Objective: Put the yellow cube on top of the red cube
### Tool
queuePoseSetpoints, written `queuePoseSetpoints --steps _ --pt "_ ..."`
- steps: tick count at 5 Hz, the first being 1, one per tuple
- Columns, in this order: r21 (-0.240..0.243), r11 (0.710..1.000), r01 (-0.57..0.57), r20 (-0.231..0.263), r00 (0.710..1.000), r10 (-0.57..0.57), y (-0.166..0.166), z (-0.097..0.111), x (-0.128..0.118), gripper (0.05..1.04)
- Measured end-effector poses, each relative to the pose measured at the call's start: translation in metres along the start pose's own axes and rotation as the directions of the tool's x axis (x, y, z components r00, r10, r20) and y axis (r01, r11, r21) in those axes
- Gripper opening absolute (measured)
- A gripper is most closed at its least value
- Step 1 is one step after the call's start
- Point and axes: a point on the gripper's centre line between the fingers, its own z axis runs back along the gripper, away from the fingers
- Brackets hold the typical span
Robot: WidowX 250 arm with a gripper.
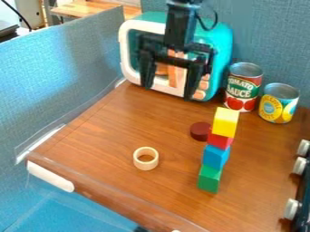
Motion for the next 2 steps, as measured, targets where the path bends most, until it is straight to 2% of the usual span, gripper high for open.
queuePoseSetpoints --steps 1,2 --pt "0.052 0.999 0.005 0.016 1.0 -0.005 0.018 -0.0067 -0.0049 1.001" --pt "0.032 0.999 0.001 0.009 1.0 -0.002 0.0257 -0.0115 -0.0058 1.001"
